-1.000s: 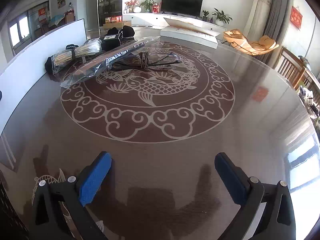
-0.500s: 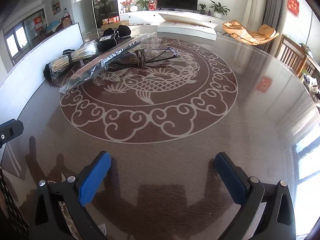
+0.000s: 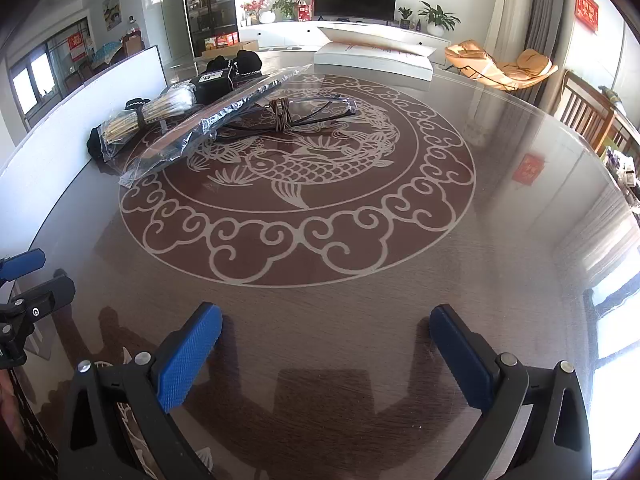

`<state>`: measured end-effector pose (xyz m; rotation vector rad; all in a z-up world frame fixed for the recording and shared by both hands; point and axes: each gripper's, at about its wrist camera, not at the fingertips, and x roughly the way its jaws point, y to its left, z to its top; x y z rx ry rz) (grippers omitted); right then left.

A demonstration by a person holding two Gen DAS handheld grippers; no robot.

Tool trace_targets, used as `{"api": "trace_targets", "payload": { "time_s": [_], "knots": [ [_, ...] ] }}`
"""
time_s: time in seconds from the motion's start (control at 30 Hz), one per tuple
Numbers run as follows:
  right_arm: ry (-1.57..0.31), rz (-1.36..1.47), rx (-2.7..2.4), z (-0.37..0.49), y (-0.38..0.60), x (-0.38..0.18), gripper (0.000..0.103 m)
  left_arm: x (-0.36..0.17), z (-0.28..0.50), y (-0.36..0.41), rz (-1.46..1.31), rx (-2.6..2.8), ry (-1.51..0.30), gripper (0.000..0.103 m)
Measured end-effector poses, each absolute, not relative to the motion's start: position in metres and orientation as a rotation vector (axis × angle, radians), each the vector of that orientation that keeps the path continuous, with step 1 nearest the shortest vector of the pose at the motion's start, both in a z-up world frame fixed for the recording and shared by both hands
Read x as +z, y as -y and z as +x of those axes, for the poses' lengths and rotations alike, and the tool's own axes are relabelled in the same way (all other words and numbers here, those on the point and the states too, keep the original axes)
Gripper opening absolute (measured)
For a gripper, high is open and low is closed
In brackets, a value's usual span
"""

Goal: Organize objects

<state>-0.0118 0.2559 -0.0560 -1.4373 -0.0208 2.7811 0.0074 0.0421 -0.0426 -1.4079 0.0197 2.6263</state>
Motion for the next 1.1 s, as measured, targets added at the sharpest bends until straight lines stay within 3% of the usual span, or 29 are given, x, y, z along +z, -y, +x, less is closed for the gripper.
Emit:
{"api": "trace_targets", "payload": {
  "time_s": [0.37, 0.77, 0.83, 0.9, 0.97, 1.1],
  "knots": [
    [0.021, -1.437, 2.781, -0.012, -0.256, -0.056, 0.103, -0.045, 0.002, 0.000, -1.444, 2.638, 0.319, 0.095],
    [0.040, -1.500, 2.795, -0.024, -0.257, -0.054, 0.103, -0.047, 0.002, -0.006, -1.456, 2.671, 0.243, 0.095],
    [-0.089, -1.528, 2.806, -0.041, -0.263, -0.047, 0.103, -0.048, 0.001, -0.007, -1.454, 2.679, 0.233, 0.095],
    [-0.410, -1.574, 2.838, -0.065, -0.269, -0.037, 0.103, -0.048, -0.001, -0.007, -1.452, 2.684, 0.226, 0.095],
    [-0.603, -1.633, 2.864, -0.092, -0.256, -0.029, 0.102, -0.047, -0.002, -0.005, -1.450, 2.681, 0.246, 0.095],
    [-0.627, -1.716, 2.872, -0.145, -0.204, -0.031, 0.093, -0.041, 0.001, 0.011, -1.411, 2.720, 0.361, 0.095]
  ]
}}
